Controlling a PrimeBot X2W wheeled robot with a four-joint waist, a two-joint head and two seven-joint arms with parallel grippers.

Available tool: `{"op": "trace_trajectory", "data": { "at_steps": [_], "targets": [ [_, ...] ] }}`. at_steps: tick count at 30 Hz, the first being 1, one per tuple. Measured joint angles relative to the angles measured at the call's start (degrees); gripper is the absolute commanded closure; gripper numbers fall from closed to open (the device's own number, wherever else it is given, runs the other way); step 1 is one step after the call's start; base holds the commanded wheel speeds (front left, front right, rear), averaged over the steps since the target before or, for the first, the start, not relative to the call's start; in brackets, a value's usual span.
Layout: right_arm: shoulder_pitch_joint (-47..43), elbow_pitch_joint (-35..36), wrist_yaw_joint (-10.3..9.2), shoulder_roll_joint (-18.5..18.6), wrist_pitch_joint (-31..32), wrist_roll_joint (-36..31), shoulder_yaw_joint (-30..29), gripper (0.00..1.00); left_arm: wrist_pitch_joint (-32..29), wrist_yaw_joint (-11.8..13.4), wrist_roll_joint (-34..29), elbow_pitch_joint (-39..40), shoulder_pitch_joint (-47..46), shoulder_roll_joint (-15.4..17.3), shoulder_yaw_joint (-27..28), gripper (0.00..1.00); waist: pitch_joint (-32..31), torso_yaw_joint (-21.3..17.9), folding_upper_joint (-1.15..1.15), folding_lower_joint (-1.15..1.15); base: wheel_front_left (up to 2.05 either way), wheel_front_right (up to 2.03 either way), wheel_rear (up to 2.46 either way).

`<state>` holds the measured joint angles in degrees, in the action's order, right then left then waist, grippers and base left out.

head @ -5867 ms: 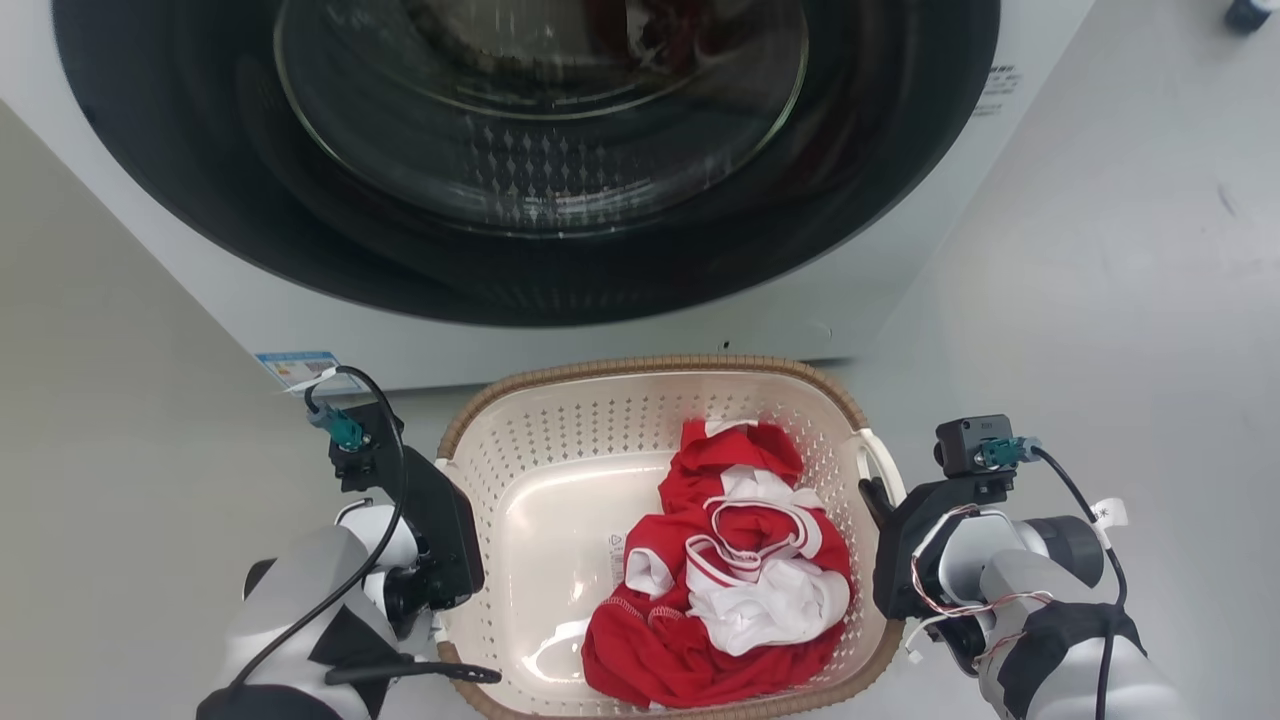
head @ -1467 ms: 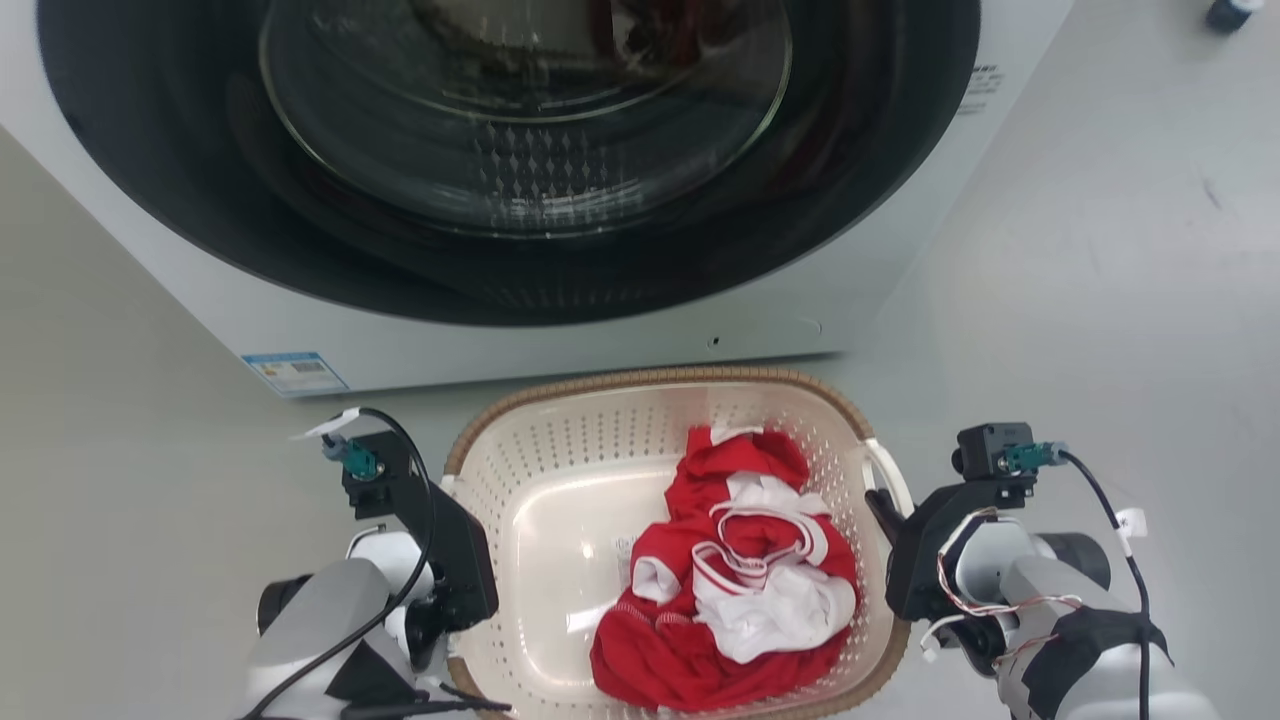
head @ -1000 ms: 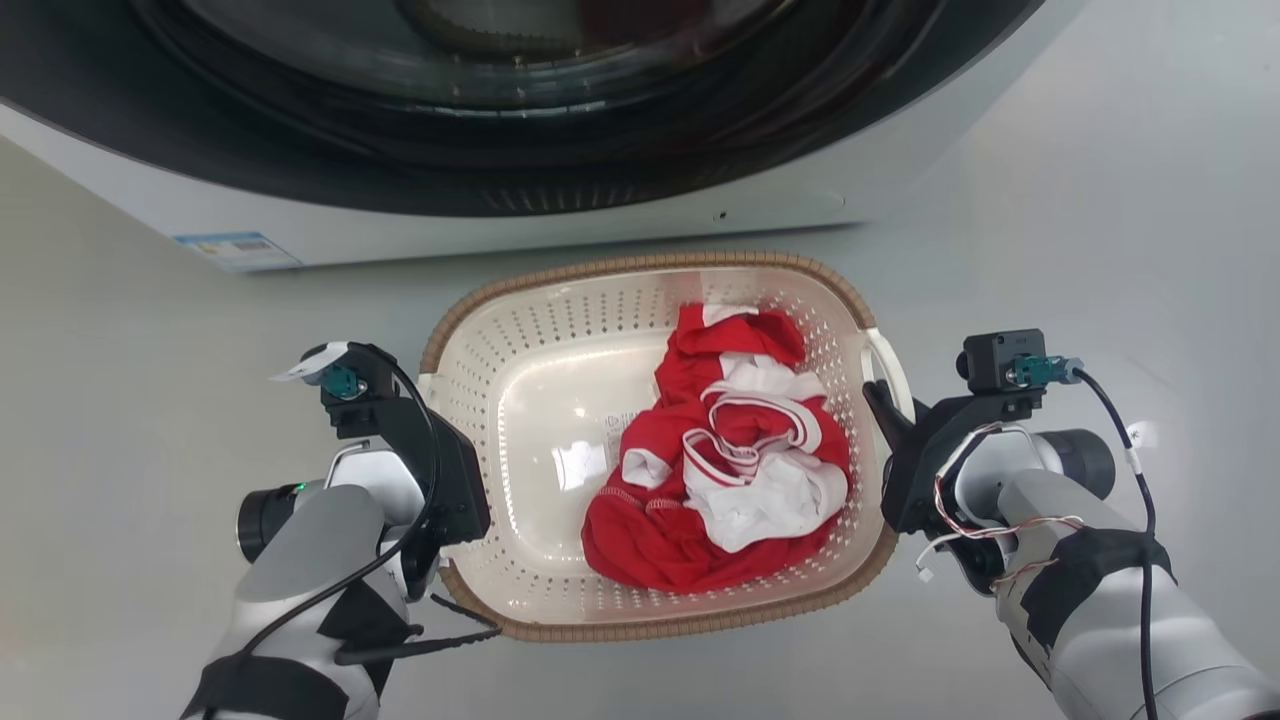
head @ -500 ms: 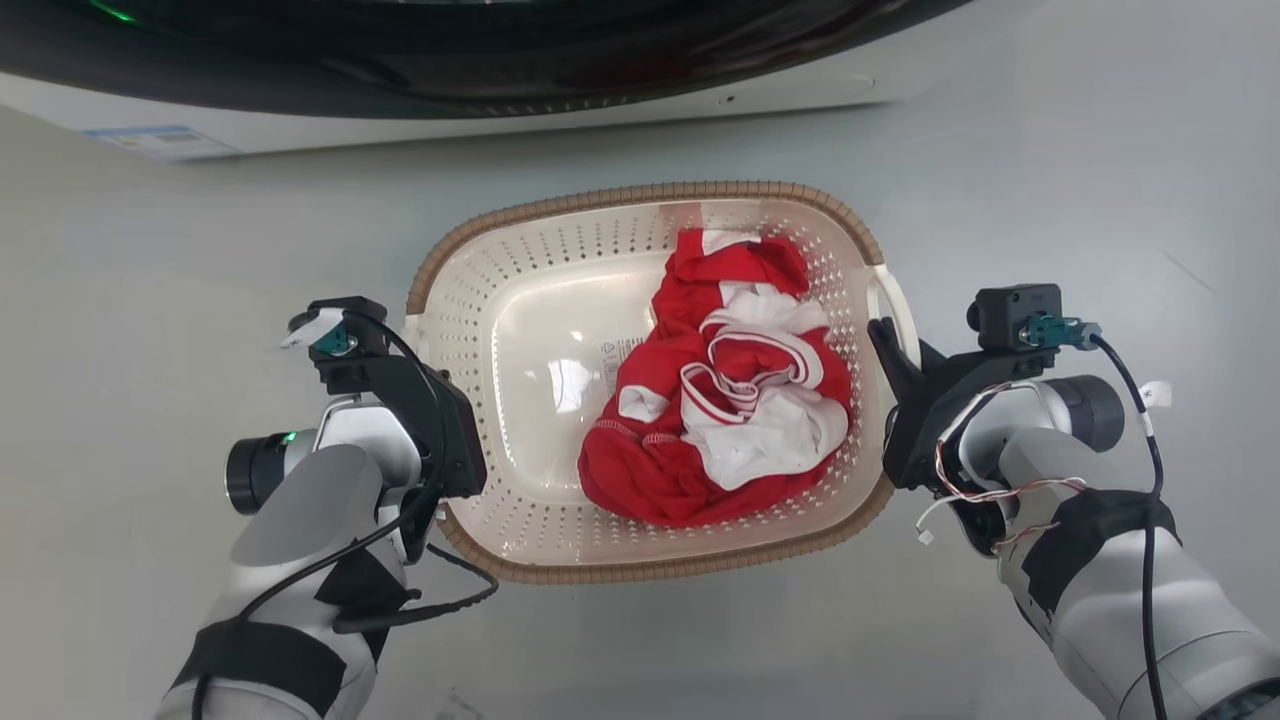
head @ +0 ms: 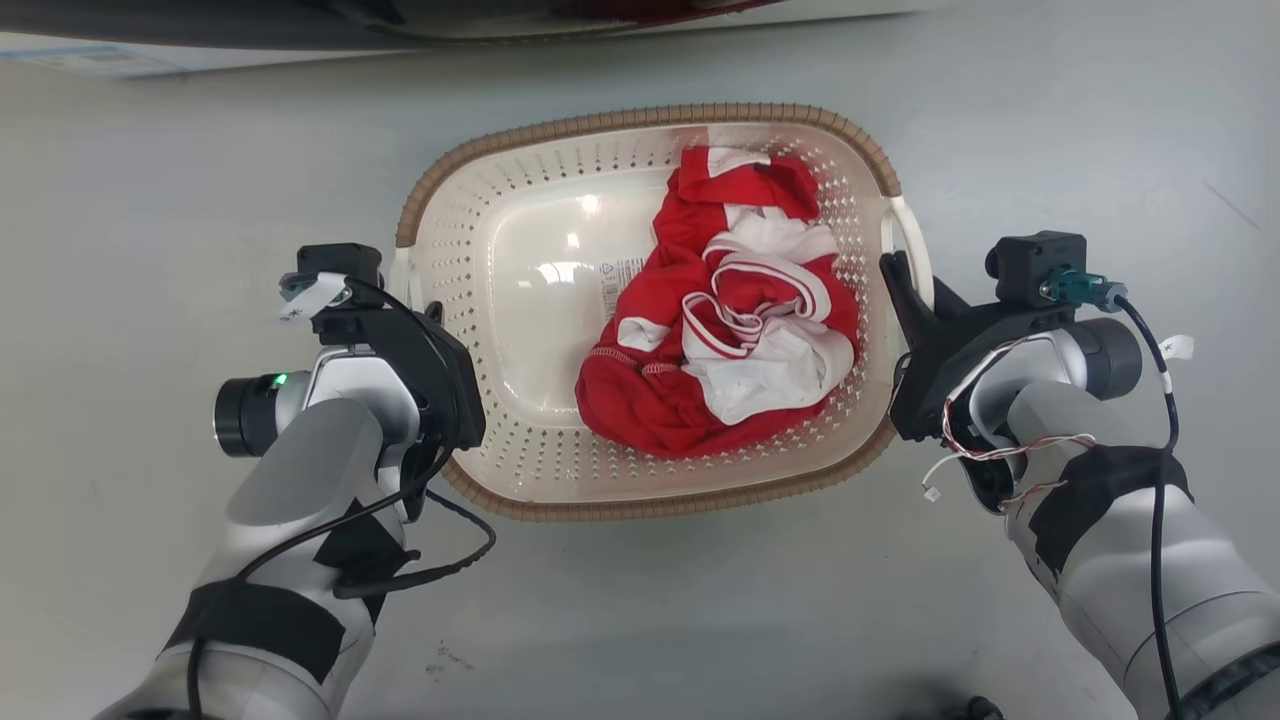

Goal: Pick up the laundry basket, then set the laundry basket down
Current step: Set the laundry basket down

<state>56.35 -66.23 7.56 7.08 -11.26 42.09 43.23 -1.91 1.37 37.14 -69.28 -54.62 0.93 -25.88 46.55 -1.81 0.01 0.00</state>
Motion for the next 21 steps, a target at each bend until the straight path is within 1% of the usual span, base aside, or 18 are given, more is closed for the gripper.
{"op": "trace_trajectory", "data": {
  "at_steps": [8,21],
  "targets": [
    [1.5,-0.8,0.00,0.0,-1.2,-0.7,0.2,1.00,2.3,0.2,-1.1,-0.1,-1.4,0.1,-0.2,1.00,2.5,-0.2,0.00,0.00,0.00,0.00,0.00],
    [2.0,-1.6,0.00,-0.1,-2.0,-0.7,0.3,1.00,3.6,0.0,-1.1,-1.0,-2.6,0.0,-0.4,1.00,3.5,-0.3,-0.01,-0.01,0.00,0.00,0.00]
  ]
}}
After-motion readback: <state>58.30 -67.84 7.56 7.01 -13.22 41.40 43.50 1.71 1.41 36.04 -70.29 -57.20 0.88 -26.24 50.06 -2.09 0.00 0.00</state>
